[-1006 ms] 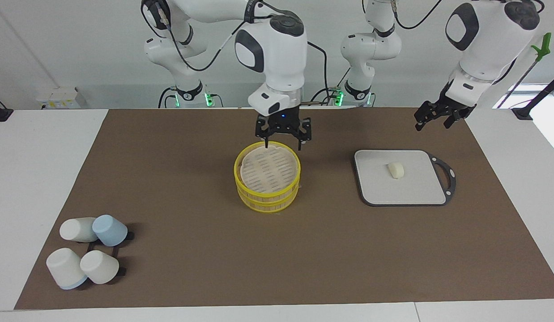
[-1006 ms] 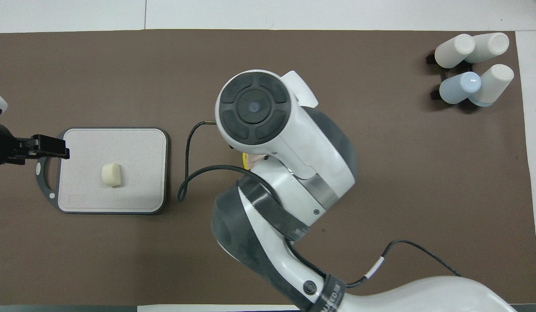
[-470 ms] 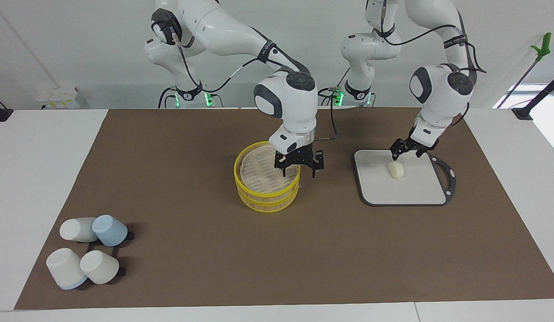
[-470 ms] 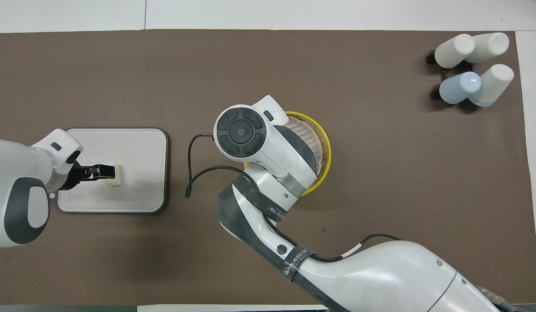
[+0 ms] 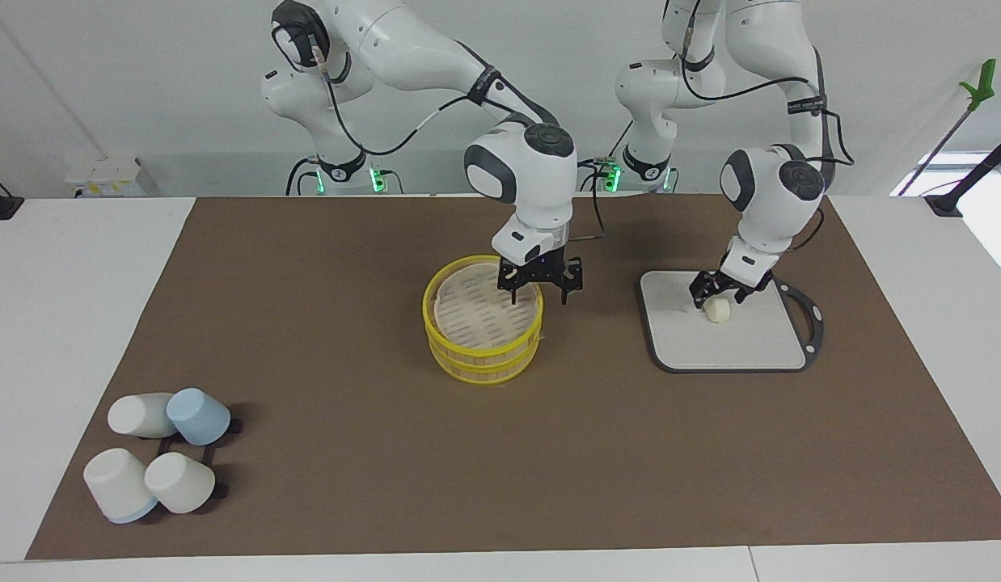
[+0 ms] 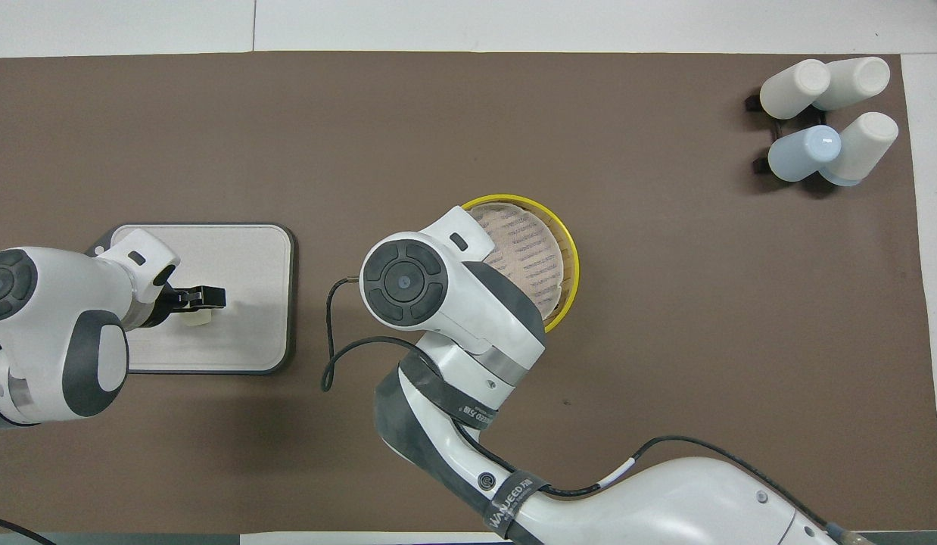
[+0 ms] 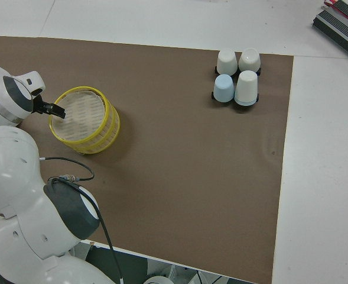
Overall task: Place bun in steamer
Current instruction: 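Close the left gripper on the white bun on the cutting board, then lift the bun with the left gripper while the right gripper withdraws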
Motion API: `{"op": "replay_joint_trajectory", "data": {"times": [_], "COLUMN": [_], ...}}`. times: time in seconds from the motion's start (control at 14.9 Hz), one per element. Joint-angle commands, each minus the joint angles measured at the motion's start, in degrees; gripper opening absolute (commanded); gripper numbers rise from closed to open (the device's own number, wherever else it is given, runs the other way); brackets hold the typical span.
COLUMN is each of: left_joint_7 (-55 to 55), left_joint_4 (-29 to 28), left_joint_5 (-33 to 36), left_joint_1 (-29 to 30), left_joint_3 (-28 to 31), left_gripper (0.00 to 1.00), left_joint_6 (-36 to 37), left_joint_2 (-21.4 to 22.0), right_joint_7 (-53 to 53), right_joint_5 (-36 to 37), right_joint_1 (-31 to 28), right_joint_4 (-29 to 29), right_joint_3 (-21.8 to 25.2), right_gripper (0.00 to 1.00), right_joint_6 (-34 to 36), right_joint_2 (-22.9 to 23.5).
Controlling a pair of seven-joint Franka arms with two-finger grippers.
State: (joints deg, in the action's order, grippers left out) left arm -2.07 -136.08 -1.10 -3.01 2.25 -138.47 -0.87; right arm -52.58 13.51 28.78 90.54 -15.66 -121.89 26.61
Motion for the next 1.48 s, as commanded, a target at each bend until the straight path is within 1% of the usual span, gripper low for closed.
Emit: {"op": "replay_joint_trajectory", "data": {"times": [0.0, 0.13, 0.2, 0.34, 0.4, 0.47, 0.54, 0.6, 0.67, 0.74, 0.8, 0.87, 1.01, 1.07, 1.14, 1.21, 1.27, 1.34, 1.41], "left_joint_7": [-0.9, -0.8, -0.9, -1.1, -1.1, -1.1, -1.1, -1.2, -1.4, -2.1, -3.1, -4.4, -8.7, -11.6, -15.2, -19.1, -22.5, -27.2, -32.9], "left_joint_4": [-1.6, -1.7, -1.8, -1.8, -1.8, -1.7, -1.6, -1.2, -0.1, 1.9, 5.0, 9.2, 19.1, 24.7, 30.7, 37.2, 42.5, 45.8, 46.4], "left_joint_5": [0.8, 0.8, 0.8, 0.8, 0.8, 0.8, 0.8, 0.8, 0.2, 0.2, 0.1, 0.1, -1.2, -2.5, -2.7, -2.7, -2.8, -2.9, -3.4], "left_joint_1": [-0.8, -0.8, -0.8, -0.8, -0.8, -0.7, -0.7, -0.7, -0.9, -0.9, -1.6, -2.3, -4.6, -6.4, -8.5, -10.5, -12.6, -15.2, -18.9], "left_joint_3": [0.6, 0.6, 0.6, 0.6, 0.6, 0.6, 0.6, 0.6, 0.6, 0.4, 0.3, 0.3, 0.2, 0.2, 0.2, 0.2, 0.1, 0.1, 0.1], "left_gripper": [0.78, 0.62, 0.51, 0.35, 0.31, 0.3, 0.3, 0.3, 0.3, 0.3, 0.3, 0.3, 0.3, 0.3, 0.3, 0.3, 0.3, 0.3, 0.3], "left_joint_6": [-3.4, -3.1, -3.3, -3.2, -3.2, -3.1, -2.9, -2.6, -1.7, 0.4, 4.2, 9.4, 20.2, 25.3, 30.2, 34.7, 37.7, 38.5, 37.7], "left_joint_2": [-0.2, -0.2, -0.2, -0.2, -0.2, -0.2, -0.2, -0.2, -0.4, -0.8, -1.0, -1.1, -1.7, -2.7, -4.6, -7.4, -9.3, -10.9, -11.4], "right_joint_7": [-1.3, -0.2, 0.0, 0.0, 0.0, 0.0, 0.1, 0.1, 0.1, 0.1, 0.1, 1.1, 6.8, 10.3, 14.3, 17.3, 19.9, 22.5, 25.0], "right_joint_5": [0.8, 0.8, 0.8, 0.7, 0.7, 0.6, 0.6, 0.7, 0.7, 0.6, 0.6, 0.8, 0.6, 0.6, 0.6, 0.6, 0.6, 0.5, -0.9], "right_joint_1": [-0.5, -0.6, -0.6, -0.6, -0.6, -0.6, -0.6, -0.6, -0.6, -0.7, -0.6, -0.7, -0.7, -1.6, -3.2, -5.6, -8.3, -10.7, -13.3], "right_joint_4": [3.1, 3.2, 3.2, 3.2, 3.2, 3.2, 3.2, 3.2, 3.2, 3.0, 2.5, 0.9, -7.1, -10.0, -10.8, -10.7, -10.7, -10.6, -10.7], "right_joint_3": [-0.2, -0.2, -0.2, -0.3, -0.3, -0.3, -0.3, -0.3, -0.4, -0.4, -0.4, -0.4, -0.4, -0.4, -0.2, -0.1, -0.2, -0.3, -0.3], "right_gripper": [0.93, 0.68, 0.52, 0.32, 0.22, 0.11, 0.03, 0.0, 0.0, 0.0, 0.0, 0.0, 0.0, 0.0, 0.0, 0.0, 0.0, 0.0, 0.0], "right_joint_6": [-0.9, -1.1, -1.1, -0.9, -0.9, -0.8, -0.7, -0.5, -0.4, -0.4, 0.5, 3.6, 12.6, 16.6, 18.1, 18.5, 18.7, 19.0, 19.2], "right_joint_2": [-2.0, -2.0, -2.0, -2.0, -2.0, -2.0, -2.0, -2.0, -2.0, -2.0, -1.9, -1.9, -0.6, 0.0, -0.2, -0.8, -1.8, -2.7, -3.5]}}
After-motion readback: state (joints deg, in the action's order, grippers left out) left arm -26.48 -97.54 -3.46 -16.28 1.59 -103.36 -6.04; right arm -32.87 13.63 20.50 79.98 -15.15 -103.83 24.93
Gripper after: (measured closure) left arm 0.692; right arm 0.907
